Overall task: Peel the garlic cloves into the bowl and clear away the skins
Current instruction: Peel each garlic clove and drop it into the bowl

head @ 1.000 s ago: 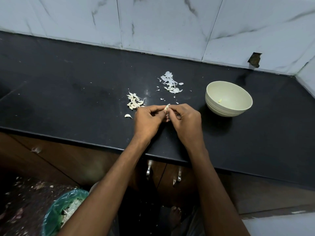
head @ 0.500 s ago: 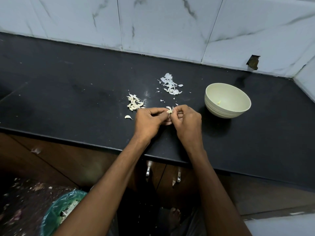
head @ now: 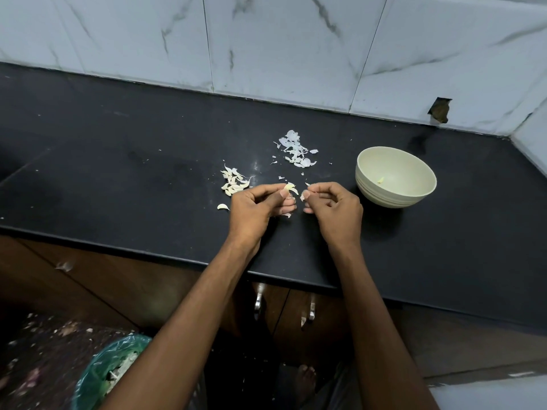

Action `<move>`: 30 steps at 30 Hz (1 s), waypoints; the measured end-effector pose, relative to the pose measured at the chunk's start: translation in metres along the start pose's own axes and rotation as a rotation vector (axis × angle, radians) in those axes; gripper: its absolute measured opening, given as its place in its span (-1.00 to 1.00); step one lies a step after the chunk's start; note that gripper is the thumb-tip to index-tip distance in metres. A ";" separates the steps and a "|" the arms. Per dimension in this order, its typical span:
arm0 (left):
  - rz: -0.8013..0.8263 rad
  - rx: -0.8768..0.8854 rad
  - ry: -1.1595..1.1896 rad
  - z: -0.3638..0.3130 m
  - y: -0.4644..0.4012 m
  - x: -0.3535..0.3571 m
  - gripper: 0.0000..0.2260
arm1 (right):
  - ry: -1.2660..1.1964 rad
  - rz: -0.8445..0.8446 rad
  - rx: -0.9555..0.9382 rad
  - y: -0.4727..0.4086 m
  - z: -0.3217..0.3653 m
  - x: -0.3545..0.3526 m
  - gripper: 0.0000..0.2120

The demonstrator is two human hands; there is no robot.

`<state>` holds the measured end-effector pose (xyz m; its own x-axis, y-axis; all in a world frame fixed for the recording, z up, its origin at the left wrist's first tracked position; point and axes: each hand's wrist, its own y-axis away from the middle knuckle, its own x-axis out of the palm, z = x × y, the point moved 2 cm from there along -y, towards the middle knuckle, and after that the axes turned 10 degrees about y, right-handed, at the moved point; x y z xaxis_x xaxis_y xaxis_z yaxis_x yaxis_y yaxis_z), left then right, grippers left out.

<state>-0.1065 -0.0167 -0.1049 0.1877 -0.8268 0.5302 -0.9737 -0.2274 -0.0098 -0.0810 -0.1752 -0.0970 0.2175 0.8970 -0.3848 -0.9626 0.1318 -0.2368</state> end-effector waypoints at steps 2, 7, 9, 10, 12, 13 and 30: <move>0.002 0.000 0.006 0.001 0.000 0.000 -0.82 | 0.015 0.054 -0.053 0.000 -0.001 0.001 -0.79; 0.006 0.010 0.000 0.002 -0.001 0.000 -0.81 | -0.022 0.147 -0.065 -0.001 -0.002 0.003 -0.72; 0.008 0.015 -0.010 0.002 -0.001 0.000 -0.82 | -0.066 0.173 -0.083 0.001 0.002 0.004 -0.86; 0.012 0.019 -0.019 0.002 -0.002 0.001 -0.84 | -0.078 0.190 -0.100 0.002 0.003 0.005 -0.89; 0.029 0.022 -0.037 0.002 -0.001 0.002 -0.87 | -0.097 0.202 -0.120 0.002 0.002 0.005 -0.92; 0.040 0.021 -0.047 0.002 -0.001 0.002 -0.89 | -0.108 0.196 -0.119 0.001 0.001 0.005 -0.93; 0.072 -0.004 -0.136 0.007 -0.001 0.004 -0.87 | -0.177 0.153 -0.096 -0.003 -0.008 0.005 -0.91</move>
<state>-0.1040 -0.0234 -0.1092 0.1329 -0.9032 0.4080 -0.9858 -0.1632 -0.0402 -0.0754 -0.1742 -0.1053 0.0307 0.9644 -0.2627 -0.9606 -0.0442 -0.2743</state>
